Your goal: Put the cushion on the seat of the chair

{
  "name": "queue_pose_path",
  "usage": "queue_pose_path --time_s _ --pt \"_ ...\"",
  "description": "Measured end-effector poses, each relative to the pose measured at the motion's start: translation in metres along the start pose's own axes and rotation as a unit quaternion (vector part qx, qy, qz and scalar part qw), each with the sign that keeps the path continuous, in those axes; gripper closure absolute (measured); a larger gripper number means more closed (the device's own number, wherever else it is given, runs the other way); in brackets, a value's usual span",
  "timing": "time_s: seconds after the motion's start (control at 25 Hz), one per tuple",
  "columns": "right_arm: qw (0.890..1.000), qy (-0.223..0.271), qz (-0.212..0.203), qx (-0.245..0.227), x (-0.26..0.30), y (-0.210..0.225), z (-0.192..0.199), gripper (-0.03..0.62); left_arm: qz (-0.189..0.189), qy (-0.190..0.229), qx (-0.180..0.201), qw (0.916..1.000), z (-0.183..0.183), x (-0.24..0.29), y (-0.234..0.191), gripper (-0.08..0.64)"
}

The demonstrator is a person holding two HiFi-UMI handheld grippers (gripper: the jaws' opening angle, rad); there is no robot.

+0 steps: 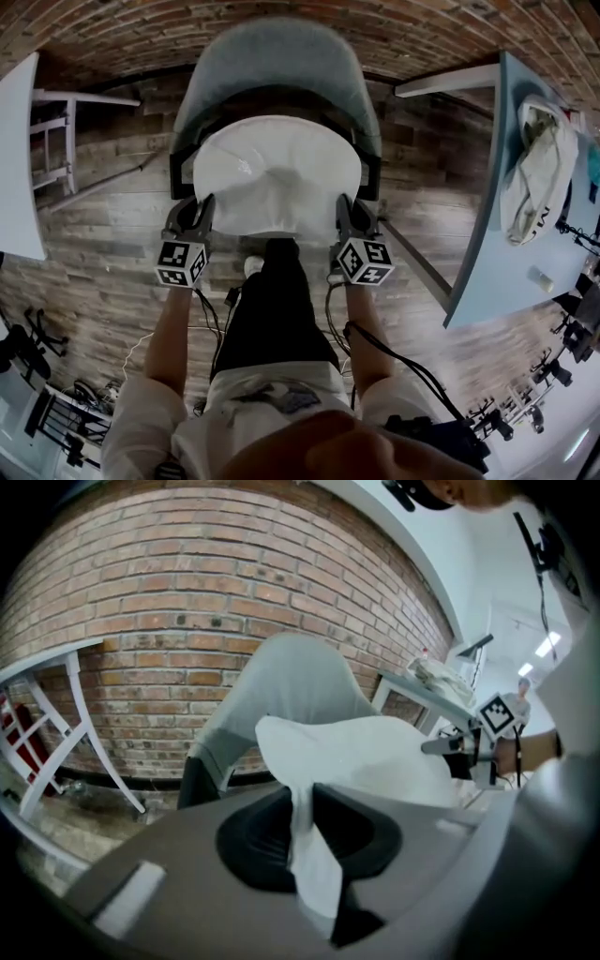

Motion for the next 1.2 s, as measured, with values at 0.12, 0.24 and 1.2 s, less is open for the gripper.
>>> queue_pose_path --time_s 0.12,0.24,1.2 --pt "1.000 -0.013 -0.001 -0.005 0.018 0.007 0.015 0.546 -0.001 -0.015 -0.002 0.9999 0.016 0.018 -0.009 0.514" --pt "1.000 -0.027 -0.004 -0.009 0.036 0.010 0.032 0.546 -0.006 -0.032 -0.001 0.9995 0.031 0.034 -0.019 0.512" --pt "0.991 -0.113 0.048 -0.045 0.088 0.044 0.088 0.531 -0.072 -0.128 -0.017 0.9890 0.102 0.088 -0.041 0.506"
Point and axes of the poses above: the fingertips, and each gripper's own axes: x forward along the fingers, y to its right, z out of its underside, the point moved 7 cm from there along -x, backward along the fingers, and after that the axes turned 5 degrees about y, right-handed, at the moved point
